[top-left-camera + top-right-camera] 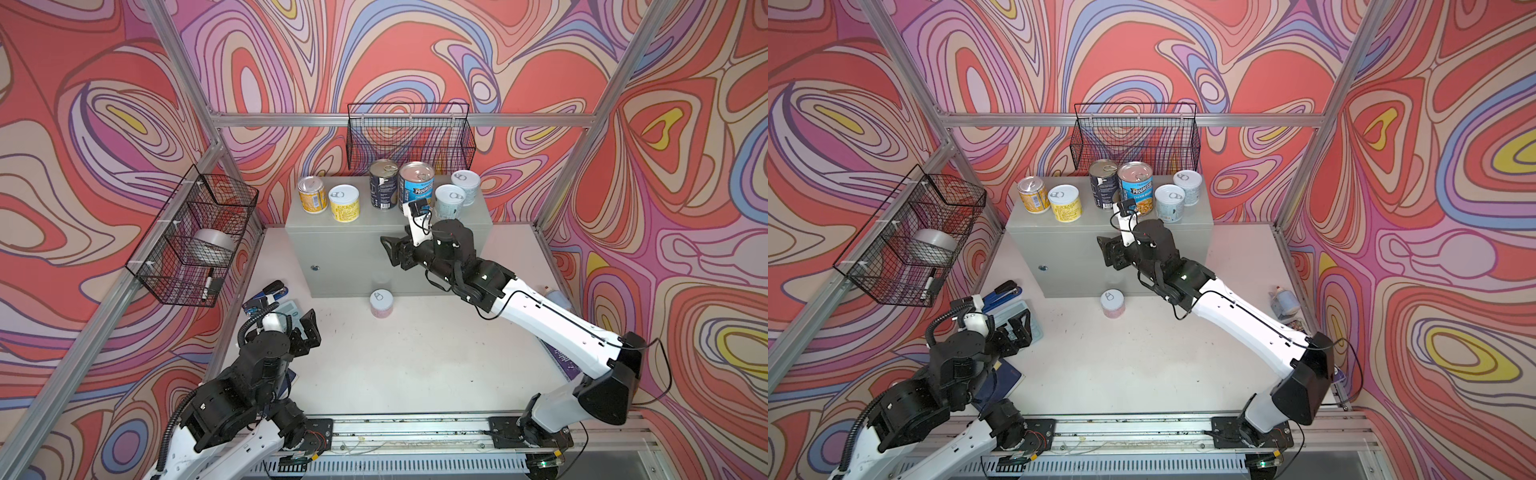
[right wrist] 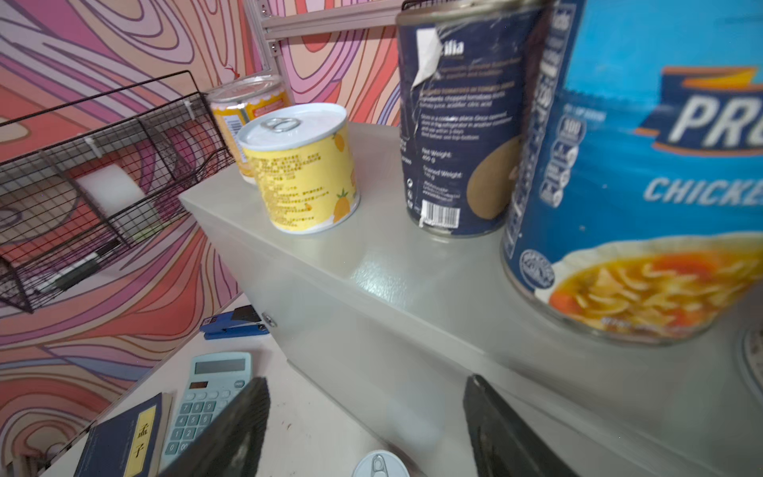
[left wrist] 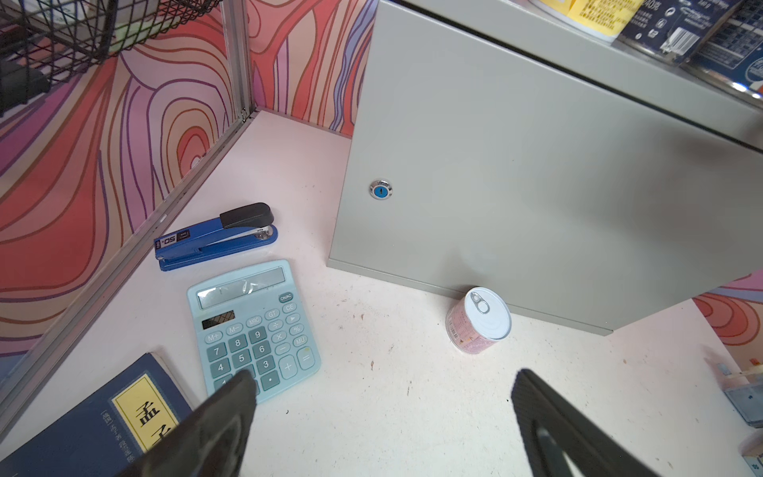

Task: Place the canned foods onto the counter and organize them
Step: 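Move the right gripper down over the pink white-lidded can on the table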

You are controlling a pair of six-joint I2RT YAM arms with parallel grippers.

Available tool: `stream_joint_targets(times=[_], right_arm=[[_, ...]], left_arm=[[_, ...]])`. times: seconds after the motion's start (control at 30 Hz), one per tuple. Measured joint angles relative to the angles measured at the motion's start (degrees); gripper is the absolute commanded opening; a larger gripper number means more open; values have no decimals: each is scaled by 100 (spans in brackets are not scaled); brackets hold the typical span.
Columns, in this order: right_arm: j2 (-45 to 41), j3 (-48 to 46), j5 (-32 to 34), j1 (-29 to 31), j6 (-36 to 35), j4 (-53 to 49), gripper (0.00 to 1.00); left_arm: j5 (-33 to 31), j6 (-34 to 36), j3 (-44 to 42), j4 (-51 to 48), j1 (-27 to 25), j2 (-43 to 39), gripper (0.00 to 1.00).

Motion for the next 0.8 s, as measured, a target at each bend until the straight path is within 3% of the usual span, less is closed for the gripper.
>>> stream_joint_targets(times=[0.4,0.6,0.8], right_arm=[[-800,-2135,-402,455,7,326,80],[-791,-3416,-391,490,678,1228,81],[-358,-4540,-140,520,1086,3038,84]], left_arm=[[111,-7,2,9,0,136,100],[155,-17,2,9,0,136,100],[175,-50,2,0,0,136,100]])
